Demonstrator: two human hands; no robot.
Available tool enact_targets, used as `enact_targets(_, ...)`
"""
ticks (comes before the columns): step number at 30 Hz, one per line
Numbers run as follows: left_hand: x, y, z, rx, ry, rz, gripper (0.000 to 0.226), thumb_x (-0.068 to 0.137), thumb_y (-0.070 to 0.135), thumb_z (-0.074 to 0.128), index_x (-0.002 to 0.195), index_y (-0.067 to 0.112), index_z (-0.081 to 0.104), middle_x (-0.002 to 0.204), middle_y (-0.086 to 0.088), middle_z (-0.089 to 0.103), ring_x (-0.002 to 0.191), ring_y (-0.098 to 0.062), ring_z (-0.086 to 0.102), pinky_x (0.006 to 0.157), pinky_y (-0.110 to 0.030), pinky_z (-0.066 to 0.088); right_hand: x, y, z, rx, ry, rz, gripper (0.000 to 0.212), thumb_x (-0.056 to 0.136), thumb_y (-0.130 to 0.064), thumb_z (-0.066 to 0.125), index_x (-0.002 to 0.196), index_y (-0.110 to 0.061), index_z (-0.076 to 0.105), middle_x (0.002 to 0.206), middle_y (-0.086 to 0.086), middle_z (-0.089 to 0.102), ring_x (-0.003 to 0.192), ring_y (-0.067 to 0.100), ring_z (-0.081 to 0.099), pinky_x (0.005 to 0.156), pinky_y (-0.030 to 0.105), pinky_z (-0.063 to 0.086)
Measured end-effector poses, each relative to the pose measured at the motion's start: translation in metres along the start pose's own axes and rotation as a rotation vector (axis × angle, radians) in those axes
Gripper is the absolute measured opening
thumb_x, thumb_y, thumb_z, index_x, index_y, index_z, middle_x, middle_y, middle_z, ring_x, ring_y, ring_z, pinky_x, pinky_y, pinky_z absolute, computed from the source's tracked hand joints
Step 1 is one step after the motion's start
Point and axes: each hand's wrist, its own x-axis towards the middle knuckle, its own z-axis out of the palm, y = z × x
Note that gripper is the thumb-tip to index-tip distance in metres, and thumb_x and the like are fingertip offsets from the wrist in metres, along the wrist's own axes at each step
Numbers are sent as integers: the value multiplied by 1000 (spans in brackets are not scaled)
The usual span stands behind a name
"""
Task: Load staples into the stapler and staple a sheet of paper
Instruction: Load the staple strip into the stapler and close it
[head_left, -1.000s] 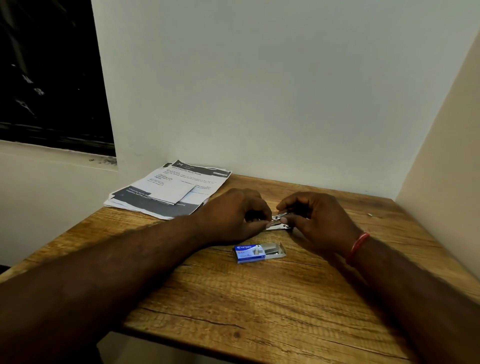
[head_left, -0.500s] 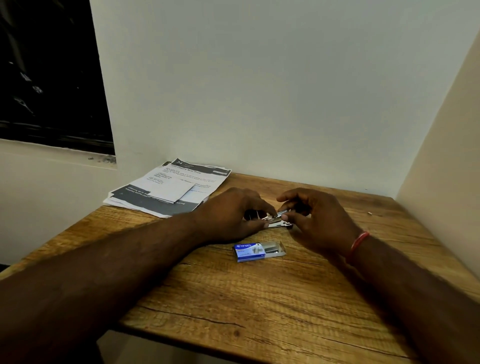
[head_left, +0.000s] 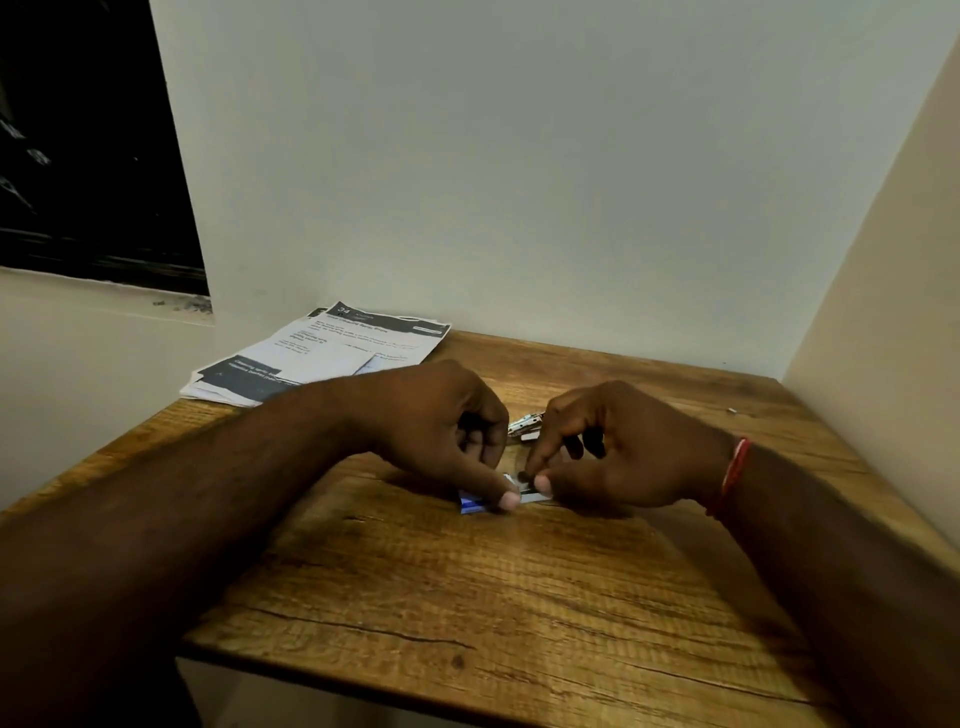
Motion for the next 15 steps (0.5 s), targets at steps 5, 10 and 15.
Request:
enact_targets(5, -5, 6, -2, 19, -15, 24, 45, 76, 65, 98, 92, 27, 79, 81, 9, 81, 62, 3, 66, 57, -14, 49, -1, -6, 0, -49, -11, 12, 8, 92, -33, 90, 98, -39, 90, 91, -13, 75, 88, 10, 69, 67, 14, 49)
enact_targets(10, -5, 9, -1, 52, -20, 15, 42, 76, 60, 100, 92, 27, 80, 82, 9, 81, 61, 4, 66, 57, -14, 51, 2, -9, 4, -74, 4, 71, 5, 97, -32, 86, 98, -32, 91, 91, -10, 74, 84, 4, 69, 65, 13, 50)
enact_targets(15, -4, 11, -3, 54, -21, -3, 38, 78, 55, 101, 92, 26, 81, 82, 9, 81, 60, 5, 67, 59, -18, 54, 2, -14, 3, -108, -13, 111, 5, 94, -37, 88, 97, -34, 90, 91, -11, 73, 84, 2, 67, 67, 17, 52)
